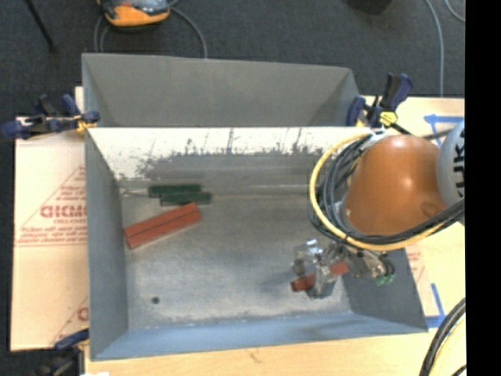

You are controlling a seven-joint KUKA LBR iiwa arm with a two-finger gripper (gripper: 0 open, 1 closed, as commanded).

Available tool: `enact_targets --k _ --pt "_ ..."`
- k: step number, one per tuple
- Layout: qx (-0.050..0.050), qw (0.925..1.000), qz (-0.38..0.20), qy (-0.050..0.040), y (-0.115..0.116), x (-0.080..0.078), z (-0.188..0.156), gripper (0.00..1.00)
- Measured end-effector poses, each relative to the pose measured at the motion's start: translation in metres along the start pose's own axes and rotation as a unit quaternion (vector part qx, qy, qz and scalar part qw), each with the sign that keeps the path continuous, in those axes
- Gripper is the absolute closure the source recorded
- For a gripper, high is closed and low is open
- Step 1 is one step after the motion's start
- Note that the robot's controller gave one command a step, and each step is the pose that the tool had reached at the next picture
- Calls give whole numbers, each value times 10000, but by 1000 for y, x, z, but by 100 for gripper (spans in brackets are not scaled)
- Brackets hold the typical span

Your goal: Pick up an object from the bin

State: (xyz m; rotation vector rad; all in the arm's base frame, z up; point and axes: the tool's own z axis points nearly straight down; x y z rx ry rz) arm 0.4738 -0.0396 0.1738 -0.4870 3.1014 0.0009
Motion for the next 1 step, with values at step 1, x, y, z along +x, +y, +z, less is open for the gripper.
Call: enact_targets --k 1 --pt "-4 10000 -24 22 5 -1 -56 100"
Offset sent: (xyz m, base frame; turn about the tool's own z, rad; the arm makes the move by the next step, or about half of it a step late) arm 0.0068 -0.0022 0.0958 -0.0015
